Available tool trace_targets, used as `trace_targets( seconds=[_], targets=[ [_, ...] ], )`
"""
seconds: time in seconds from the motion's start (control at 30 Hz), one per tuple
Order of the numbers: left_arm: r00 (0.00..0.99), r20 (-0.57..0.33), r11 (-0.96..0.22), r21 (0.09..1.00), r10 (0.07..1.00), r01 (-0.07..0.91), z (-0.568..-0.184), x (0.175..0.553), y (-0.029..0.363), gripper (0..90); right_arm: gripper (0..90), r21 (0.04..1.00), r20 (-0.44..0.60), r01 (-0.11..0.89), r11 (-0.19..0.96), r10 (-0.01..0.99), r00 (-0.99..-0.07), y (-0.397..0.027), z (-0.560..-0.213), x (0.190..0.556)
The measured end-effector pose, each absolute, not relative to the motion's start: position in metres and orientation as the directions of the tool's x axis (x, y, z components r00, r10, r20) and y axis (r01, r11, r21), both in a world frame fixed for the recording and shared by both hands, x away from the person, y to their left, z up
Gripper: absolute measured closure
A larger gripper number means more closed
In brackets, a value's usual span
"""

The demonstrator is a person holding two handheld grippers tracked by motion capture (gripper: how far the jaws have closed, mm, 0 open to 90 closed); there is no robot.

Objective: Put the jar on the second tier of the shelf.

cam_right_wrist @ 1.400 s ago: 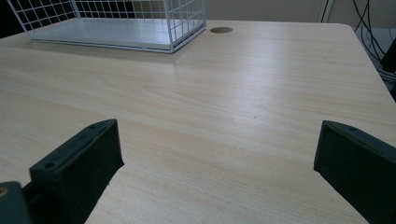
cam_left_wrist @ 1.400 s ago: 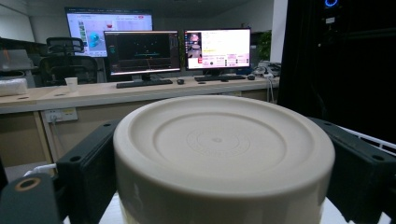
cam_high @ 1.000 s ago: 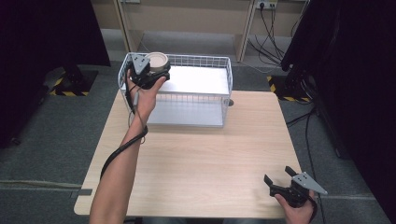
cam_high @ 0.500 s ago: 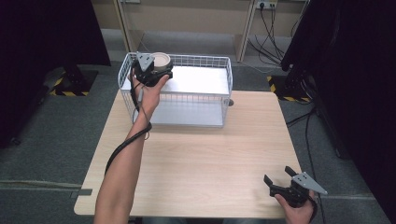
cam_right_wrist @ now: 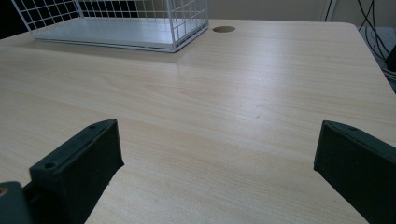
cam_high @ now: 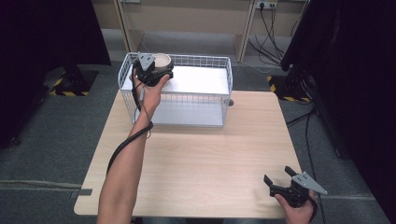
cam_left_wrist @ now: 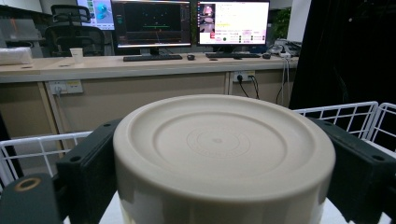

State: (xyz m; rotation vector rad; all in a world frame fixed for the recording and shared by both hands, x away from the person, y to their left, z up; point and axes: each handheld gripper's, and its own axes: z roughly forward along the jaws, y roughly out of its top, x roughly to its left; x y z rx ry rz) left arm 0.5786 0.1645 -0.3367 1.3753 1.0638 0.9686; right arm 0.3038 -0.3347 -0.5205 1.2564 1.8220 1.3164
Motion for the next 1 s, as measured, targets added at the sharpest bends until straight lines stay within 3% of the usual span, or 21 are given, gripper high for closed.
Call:
trace_targets(
  seconds=[1.0],
  targets=[
    [0.294,-0.036,0.02,0.998,0.955,0.056,-0.348,0.583,0.167,9.7,1.2,0.93,0.075,0.358,0.084,0.91,-0.407,-0.334,-0.521,0.303]
  ],
)
